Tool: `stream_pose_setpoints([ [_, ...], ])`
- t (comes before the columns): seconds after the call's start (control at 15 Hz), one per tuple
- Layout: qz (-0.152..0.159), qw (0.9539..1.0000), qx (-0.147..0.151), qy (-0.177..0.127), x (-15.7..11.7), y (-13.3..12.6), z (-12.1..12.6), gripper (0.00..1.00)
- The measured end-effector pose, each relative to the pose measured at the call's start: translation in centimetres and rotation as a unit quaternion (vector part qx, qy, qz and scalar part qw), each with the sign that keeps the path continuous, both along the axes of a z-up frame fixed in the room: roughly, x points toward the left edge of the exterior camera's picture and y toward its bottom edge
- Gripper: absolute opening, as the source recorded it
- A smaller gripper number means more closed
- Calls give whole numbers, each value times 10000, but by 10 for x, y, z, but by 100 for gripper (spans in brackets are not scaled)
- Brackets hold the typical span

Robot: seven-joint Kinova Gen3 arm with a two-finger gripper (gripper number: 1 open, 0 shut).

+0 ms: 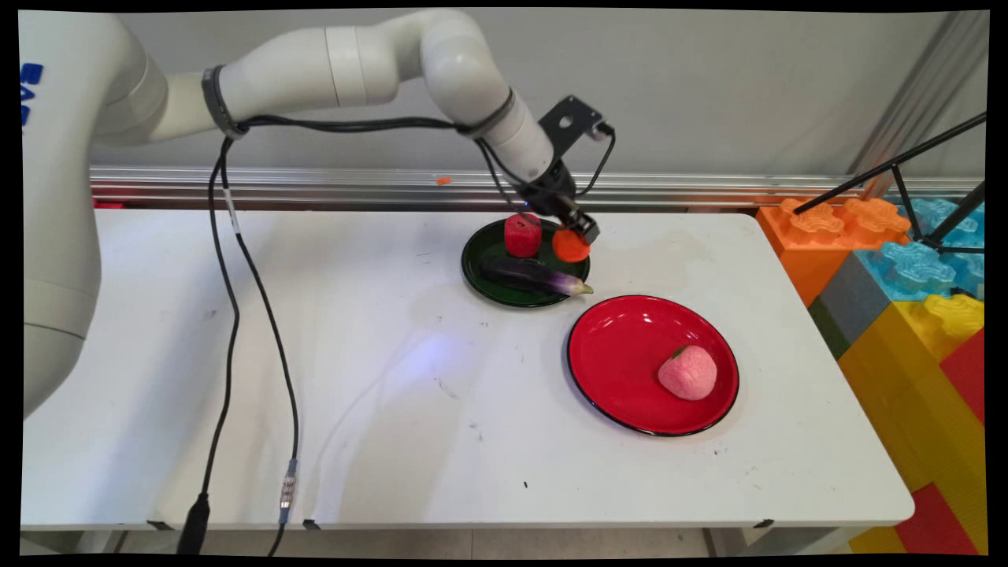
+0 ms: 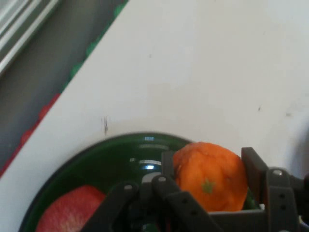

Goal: Place the picked object on the table

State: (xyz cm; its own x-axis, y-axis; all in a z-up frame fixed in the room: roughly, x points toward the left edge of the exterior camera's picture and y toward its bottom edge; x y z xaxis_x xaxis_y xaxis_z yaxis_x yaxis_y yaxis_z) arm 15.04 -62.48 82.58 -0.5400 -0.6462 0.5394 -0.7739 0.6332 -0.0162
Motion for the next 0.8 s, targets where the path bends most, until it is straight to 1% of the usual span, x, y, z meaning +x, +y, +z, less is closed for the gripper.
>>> stream_pose_setpoints([
  [0.27, -79, 9999, -132, 65, -5, 1, 28, 0],
  [0.47, -127, 9997, -166, 81, -6, 7, 45, 0],
  [0.67, -217, 9996, -124, 110, -7, 22, 62, 0],
  [0.8, -276, 9995, -65, 131, -9, 33, 68, 0],
])
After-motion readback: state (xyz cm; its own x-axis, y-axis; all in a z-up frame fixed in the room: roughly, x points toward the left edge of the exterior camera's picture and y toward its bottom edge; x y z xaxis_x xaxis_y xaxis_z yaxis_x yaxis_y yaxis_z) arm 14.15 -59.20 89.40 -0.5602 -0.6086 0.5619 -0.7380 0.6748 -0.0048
